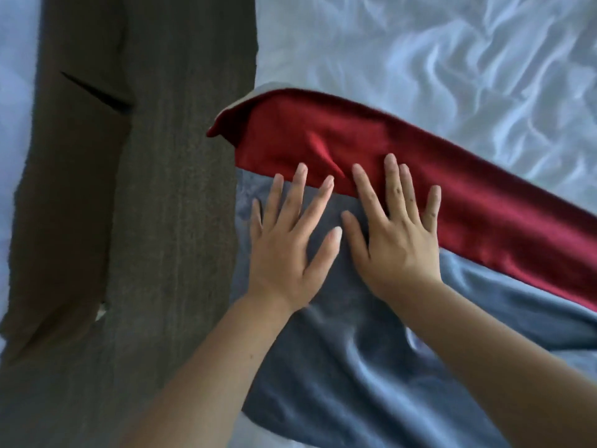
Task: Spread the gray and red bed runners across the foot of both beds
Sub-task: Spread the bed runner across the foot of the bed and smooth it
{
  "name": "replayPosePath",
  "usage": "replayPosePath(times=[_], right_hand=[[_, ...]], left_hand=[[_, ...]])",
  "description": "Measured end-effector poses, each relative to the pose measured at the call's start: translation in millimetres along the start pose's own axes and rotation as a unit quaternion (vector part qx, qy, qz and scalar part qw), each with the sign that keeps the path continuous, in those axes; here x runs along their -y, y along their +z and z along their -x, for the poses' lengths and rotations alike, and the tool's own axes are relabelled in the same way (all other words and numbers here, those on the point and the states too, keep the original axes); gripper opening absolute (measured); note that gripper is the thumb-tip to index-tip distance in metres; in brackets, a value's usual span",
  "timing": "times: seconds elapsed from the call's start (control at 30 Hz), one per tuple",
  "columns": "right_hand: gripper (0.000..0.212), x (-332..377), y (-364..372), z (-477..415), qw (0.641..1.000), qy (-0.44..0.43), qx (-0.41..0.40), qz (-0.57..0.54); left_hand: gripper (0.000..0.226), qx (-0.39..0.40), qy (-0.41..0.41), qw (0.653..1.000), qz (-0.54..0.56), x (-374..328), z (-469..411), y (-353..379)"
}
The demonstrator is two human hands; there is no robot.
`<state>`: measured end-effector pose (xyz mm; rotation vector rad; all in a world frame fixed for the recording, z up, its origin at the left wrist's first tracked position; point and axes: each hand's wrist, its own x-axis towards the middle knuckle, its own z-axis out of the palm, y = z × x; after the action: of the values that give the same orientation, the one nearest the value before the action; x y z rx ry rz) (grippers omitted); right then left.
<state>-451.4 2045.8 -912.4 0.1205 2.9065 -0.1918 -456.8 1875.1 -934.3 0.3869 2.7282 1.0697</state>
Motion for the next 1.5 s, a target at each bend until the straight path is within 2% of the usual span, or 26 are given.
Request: replayPosePath(times=[0.1, 0.2, 0.33, 0.43, 0.53, 0.6, 0.67, 0.73, 0.8, 0.93, 1.0, 1.07, 1.17, 1.33, 1.5], right_hand=[[0.059, -60, -11, 6, 0.996, 0.079, -0.002, -0.035], [0.058, -124, -20, 25, 0.994, 0.102, -0.011, -0.041], [0.06, -178, -27, 33, 0.983, 0.135, -0.044, -0.116], [0.052, -218, -36, 27, 0.968, 0.195, -0.068, -0.144], [0.018, -253, -43, 33, 0.98, 0.17, -0.098, -0.045], [0.015, -268, -47, 39, 0.984, 0.161, -0.07, 0.011], [0.016, -275, -54, 31, 0.982, 0.184, -0.04, -0.013], [0.016, -279, -70, 2, 0.967, 0.223, -0.081, -0.093], [0.019, -281, -94, -46, 0.94, 0.245, -0.147, -0.186], [0.016, -276, -124, -131, 0.919, 0.153, -0.281, -0.229], [0.039, -270, -110, -144, 0.937, 0.116, -0.24, -0.224], [0.053, -264, -80, -132, 0.958, 0.111, -0.147, -0.218], [0.055, -258, -35, -86, 0.982, 0.072, -0.087, -0.149], [0.061, -252, -7, -25, 0.99, 0.031, -0.066, -0.121], [0.067, -225, -6, 49, 0.995, 0.005, -0.009, -0.102]], left_hand=[[0.059, 0.019, 0.014, 0.996, -0.087, -47, -47, 20], [0.057, 0.032, 0.04, 0.988, -0.147, -92, -80, 51], [0.06, 0.069, 0.081, 0.981, -0.16, -148, -92, 99], [0.051, 0.039, 0.069, 0.983, -0.167, -178, -91, 125], [0.037, 0.002, 0.075, 0.978, -0.196, -194, -96, 138], [0.026, -0.018, 0.07, 0.973, -0.22, -198, -101, 142], [0.017, -0.026, 0.07, 0.972, -0.223, -202, -109, 143], [0.014, -0.025, 0.072, 0.979, -0.187, -210, -129, 141], [0.015, -0.06, 0.066, 0.988, -0.129, -219, -165, 134], [0.018, -0.137, 0.041, 0.988, -0.064, -227, -241, 108], [0.034, -0.109, 0.051, 0.988, -0.098, -215, -250, 109], [0.054, -0.045, 0.035, 0.982, -0.179, -196, -231, 119], [0.058, 0.02, 0.028, 0.957, -0.287, -165, -179, 137], [0.067, 0.02, 0.011, 0.959, -0.281, -145, -129, 134], [0.076, 0.092, 0.067, 0.944, -0.308, -146, -16, 125]])
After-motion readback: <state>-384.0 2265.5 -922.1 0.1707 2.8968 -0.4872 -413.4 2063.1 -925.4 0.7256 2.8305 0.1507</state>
